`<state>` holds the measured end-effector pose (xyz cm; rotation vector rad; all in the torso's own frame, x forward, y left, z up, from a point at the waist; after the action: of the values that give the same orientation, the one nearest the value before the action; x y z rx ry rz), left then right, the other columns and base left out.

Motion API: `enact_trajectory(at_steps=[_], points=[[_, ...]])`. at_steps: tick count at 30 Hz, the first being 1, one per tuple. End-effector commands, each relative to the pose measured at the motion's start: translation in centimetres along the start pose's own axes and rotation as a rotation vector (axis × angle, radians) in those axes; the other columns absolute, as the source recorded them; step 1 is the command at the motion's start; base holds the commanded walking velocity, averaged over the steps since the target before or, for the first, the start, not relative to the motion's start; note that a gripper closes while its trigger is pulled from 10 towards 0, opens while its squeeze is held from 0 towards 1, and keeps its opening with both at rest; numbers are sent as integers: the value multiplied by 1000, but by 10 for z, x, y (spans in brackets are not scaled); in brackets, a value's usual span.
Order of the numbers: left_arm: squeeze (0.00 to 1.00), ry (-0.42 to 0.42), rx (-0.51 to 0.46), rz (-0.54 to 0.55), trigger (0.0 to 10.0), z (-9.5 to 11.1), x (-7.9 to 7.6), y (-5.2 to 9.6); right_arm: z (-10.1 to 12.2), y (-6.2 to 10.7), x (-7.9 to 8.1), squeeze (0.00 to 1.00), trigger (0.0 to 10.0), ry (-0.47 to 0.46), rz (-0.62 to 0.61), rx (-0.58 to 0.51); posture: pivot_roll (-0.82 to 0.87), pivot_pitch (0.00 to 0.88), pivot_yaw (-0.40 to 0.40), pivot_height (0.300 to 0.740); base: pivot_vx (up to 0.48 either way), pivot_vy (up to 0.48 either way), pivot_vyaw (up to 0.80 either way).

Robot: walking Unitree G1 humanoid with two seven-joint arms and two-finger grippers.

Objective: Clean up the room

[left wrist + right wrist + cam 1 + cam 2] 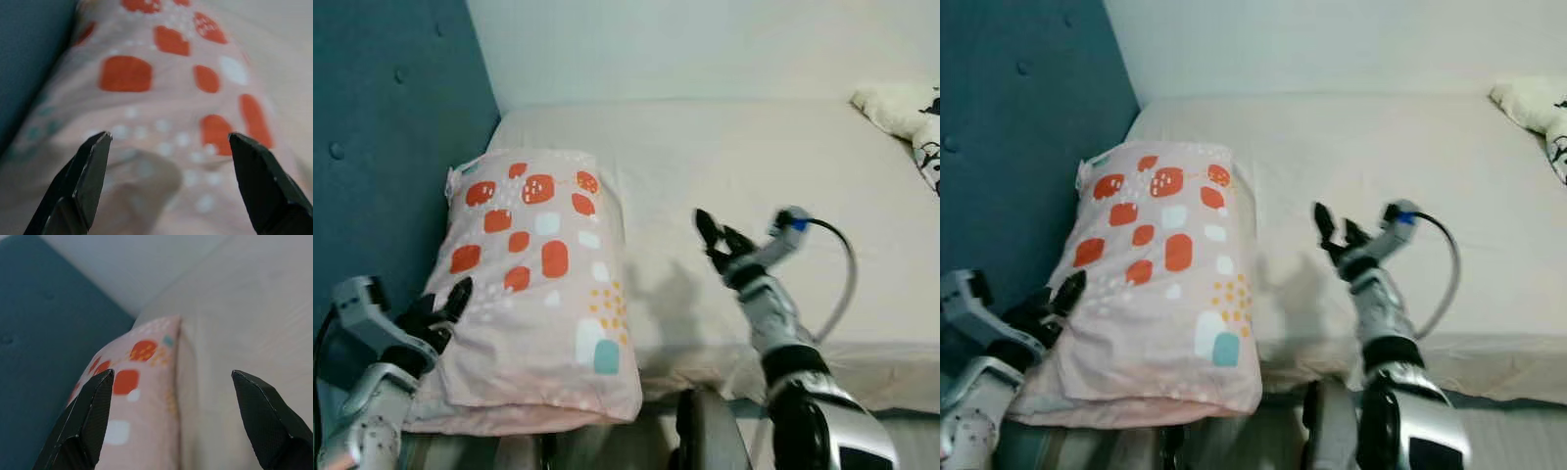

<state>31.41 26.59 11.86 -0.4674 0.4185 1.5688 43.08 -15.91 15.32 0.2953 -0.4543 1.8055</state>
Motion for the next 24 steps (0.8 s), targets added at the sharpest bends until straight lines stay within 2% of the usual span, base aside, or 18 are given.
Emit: enact_trajectory(at_steps=[1, 3, 6, 10, 16, 18, 24], points=[[0, -229, -10, 56, 10000, 7, 0, 12, -18, 0, 5, 0, 10000, -57, 7, 56, 155, 349, -22, 596, 0, 0, 0], [0, -319, -8, 55, 10000, 8, -5, 17, -27, -3, 13, 0, 10000, -53, 16, 91, 163, 358, -20, 596, 0, 0, 0], [0, -351, -4, 81, 10000, 9, -4, 18, -31, -4, 21, 0, 10000, -67, 47, 91, 163, 358, -24, 596, 0, 0, 0], [0, -356, -8, 114, 10000, 7, -2, 16, -34, -4, 28, 0, 10000, -30, 85, 96, 145, 351, -28, 596, 0, 0, 714], [0, -360, -8, 114, 10000, -3, -14, 7, -31, 0, 17, 0, 10000, -25, 69, 90, 113, 331, -29, 596, 0, 0, 738], [0, -370, 1, 94, 10000, -10, -23, 3, -28, 4, 6, 0, 10000, -21, 47, 80, 100, 324, -28, 596, 0, 0, 738], [0, -360, 7, 74, 10000, -14, -29, 2, -29, 8, -3, 0, 10000, -24, 9, 84, 100, 318, -30, 596, 0, 0, 738]])
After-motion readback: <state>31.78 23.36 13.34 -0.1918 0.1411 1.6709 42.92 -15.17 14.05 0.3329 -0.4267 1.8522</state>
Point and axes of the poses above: a point about 5 cm out from each wrist's last joint towards the gripper, its own y axis pointing back from the gripper into the wrist, its own z axis along the axis of the wrist's last joint, x = y × z, the point moved 5 cm from there along -y, pointing out of the wrist towards the gripper, and after that the axes turned 12 degrees about y, right-handed, at the moved point
